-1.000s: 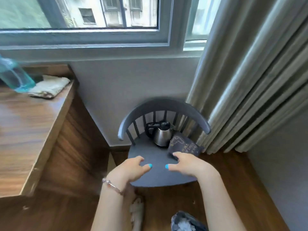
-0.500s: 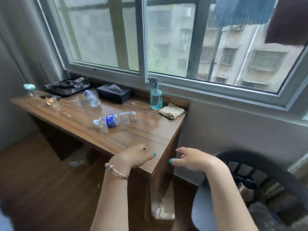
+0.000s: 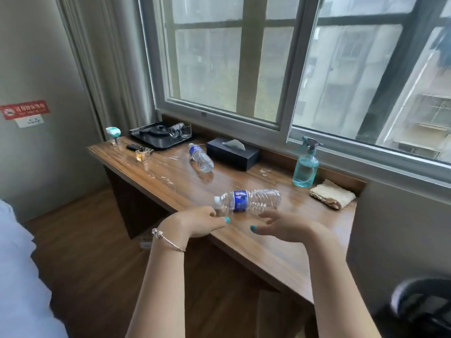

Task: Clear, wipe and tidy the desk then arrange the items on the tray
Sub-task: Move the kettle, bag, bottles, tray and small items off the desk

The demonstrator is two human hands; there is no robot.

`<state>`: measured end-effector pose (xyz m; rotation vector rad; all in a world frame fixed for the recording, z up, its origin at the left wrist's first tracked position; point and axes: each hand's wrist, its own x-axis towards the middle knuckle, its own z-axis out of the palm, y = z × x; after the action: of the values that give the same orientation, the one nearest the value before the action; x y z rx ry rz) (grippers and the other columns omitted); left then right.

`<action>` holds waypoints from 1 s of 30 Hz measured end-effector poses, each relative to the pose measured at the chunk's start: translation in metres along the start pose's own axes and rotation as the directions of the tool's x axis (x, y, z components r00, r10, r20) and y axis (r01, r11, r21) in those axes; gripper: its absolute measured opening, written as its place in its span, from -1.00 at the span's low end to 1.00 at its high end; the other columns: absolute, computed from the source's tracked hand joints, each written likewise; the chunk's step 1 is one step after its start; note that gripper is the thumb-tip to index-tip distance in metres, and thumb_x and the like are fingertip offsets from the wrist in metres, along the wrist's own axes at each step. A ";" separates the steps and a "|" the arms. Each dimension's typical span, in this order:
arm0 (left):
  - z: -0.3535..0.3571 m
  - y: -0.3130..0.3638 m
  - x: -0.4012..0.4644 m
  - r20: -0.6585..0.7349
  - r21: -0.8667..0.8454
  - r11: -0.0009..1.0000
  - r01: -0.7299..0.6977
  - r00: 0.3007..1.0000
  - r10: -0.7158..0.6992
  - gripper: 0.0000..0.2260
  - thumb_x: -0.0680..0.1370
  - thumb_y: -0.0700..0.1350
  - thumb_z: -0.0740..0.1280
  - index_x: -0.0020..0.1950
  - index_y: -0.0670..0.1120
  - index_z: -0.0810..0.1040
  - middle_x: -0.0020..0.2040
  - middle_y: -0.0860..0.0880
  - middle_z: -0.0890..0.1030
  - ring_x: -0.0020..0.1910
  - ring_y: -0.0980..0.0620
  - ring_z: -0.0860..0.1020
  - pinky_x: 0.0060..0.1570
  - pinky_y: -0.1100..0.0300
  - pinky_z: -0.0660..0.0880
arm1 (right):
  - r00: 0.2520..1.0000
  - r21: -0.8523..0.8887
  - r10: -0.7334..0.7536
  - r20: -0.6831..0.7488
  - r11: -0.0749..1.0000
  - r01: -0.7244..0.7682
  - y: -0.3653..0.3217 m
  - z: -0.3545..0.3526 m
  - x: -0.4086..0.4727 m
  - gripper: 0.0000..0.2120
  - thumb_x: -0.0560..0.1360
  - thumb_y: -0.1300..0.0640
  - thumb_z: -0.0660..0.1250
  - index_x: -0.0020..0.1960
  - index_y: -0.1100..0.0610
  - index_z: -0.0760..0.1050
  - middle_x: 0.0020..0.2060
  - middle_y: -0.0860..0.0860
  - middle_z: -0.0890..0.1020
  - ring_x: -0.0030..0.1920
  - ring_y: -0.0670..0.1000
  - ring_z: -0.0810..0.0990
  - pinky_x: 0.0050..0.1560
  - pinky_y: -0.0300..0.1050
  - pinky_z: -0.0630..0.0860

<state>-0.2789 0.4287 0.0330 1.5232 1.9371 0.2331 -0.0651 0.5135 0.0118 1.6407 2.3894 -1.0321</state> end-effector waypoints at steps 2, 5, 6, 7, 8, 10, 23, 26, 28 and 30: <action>-0.016 -0.008 0.022 -0.030 0.008 1.000 -0.002 1.000 0.002 -0.47 0.57 0.22 0.21 0.44 -0.06 0.35 0.35 -0.04 0.46 0.27 0.00 0.44 0.27 0.10 0.37 | 0.998 0.024 -0.044 -0.035 0.999 0.045 -0.014 -0.003 0.024 -0.35 0.49 -0.25 0.33 0.49 -0.03 0.28 0.43 -0.01 0.40 0.39 0.02 0.38 0.35 -0.11 0.31; -0.031 -0.020 0.059 -0.005 0.038 0.999 0.010 1.000 -0.010 -0.44 0.57 0.23 0.21 0.46 -0.06 0.32 0.38 -0.04 0.43 0.31 -0.01 0.42 0.25 0.11 0.36 | 0.982 -0.024 -0.148 -0.119 0.989 0.146 -0.018 -0.008 0.061 -0.38 0.45 -0.12 0.45 0.46 -0.07 0.35 0.39 -0.07 0.44 0.37 -0.02 0.40 0.28 -0.17 0.33; -0.035 -0.023 0.072 0.007 0.030 1.000 0.008 1.000 -0.008 -0.46 0.56 0.23 0.22 0.44 -0.05 0.35 0.37 -0.03 0.45 0.29 -0.01 0.43 0.25 0.12 0.37 | 0.966 -0.052 -0.212 -0.147 0.977 0.206 -0.017 -0.010 0.074 -0.38 0.43 -0.06 0.49 0.44 -0.10 0.37 0.38 -0.09 0.45 0.38 -0.04 0.38 0.25 -0.22 0.30; -0.038 -0.025 0.086 0.014 0.009 1.000 0.000 1.000 -0.001 -0.48 0.55 0.22 0.24 0.42 -0.04 0.37 0.34 -0.02 0.47 0.27 0.00 0.45 0.26 0.11 0.38 | 0.948 -0.085 -0.276 -0.159 0.960 0.265 -0.017 -0.011 0.088 -0.36 0.40 -0.01 0.52 0.43 -0.12 0.39 0.38 -0.11 0.43 0.41 -0.05 0.34 0.27 -0.24 0.26; -0.041 -0.026 0.099 0.016 -0.018 1.000 -0.006 1.000 0.006 -0.50 0.55 0.20 0.24 0.41 -0.02 0.38 0.32 0.00 0.48 0.25 0.01 0.46 0.27 0.08 0.39 | 0.934 -0.121 -0.322 -0.154 0.945 0.305 -0.016 -0.013 0.102 -0.34 0.38 0.00 0.54 0.42 -0.16 0.38 0.41 -0.12 0.39 0.46 -0.05 0.26 0.33 -0.21 0.19; -0.047 -0.029 0.127 0.018 -0.047 0.999 -0.012 1.000 0.013 -0.50 0.56 0.18 0.23 0.44 0.00 0.35 0.33 0.01 0.46 0.24 0.01 0.47 0.28 0.02 0.41 | 0.932 -0.189 -0.342 -0.120 0.929 0.317 -0.014 -0.015 0.133 -0.26 0.34 -0.03 0.56 0.43 -0.27 0.33 0.49 -0.14 0.28 0.53 -0.05 0.08 0.46 -0.04 0.05; -0.070 -0.068 0.250 0.167 -0.127 0.992 -0.024 0.985 0.046 -0.48 0.54 0.25 0.25 0.41 0.03 0.39 0.30 0.07 0.49 0.21 0.10 0.49 0.25 0.13 0.43 | 0.968 -0.404 -0.246 0.056 0.881 0.247 -0.007 -0.009 0.244 -0.24 0.23 -0.18 0.53 0.33 -0.37 0.25 0.15 -0.24 0.58 0.18 -0.09 0.53 0.33 0.05 0.38; -0.086 -0.075 0.274 0.162 -0.161 0.985 -0.057 0.983 0.083 -0.53 0.56 0.18 0.26 0.40 0.00 0.40 0.31 0.04 0.50 0.22 0.10 0.49 0.23 0.19 0.41 | 0.965 -0.307 -0.254 -0.060 0.925 0.225 -0.013 -0.022 0.248 -0.29 0.18 -0.26 0.50 0.28 -0.35 0.35 0.05 -0.28 0.61 0.05 -0.15 0.57 0.03 -0.06 0.57; -0.104 -0.084 0.289 0.128 -0.078 0.995 -0.056 0.990 0.066 -0.51 0.57 0.18 0.24 0.43 -0.03 0.36 0.34 0.01 0.47 0.24 0.06 0.47 0.22 0.17 0.41 | 0.947 -0.049 -0.256 -0.192 0.967 0.252 -0.018 -0.037 0.249 -0.30 0.15 -0.19 0.57 0.26 -0.29 0.44 0.06 -0.30 0.60 0.07 -0.19 0.57 0.04 -0.14 0.58; -0.124 -0.094 0.305 0.085 0.013 0.998 -0.058 0.995 0.057 -0.51 0.58 0.18 0.23 0.42 -0.04 0.37 0.31 -0.01 0.49 0.20 0.04 0.49 0.17 0.15 0.42 | 0.892 0.234 -0.210 -0.401 0.918 0.321 -0.021 -0.056 0.252 -0.29 0.12 -0.02 0.66 0.21 -0.23 0.48 0.01 -0.24 0.64 0.03 -0.18 0.62 -0.02 -0.22 0.60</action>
<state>-0.4603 0.7106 -0.0358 1.5752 1.8349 0.1754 -0.1737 0.7429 -0.0378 1.7655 2.8980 -1.2776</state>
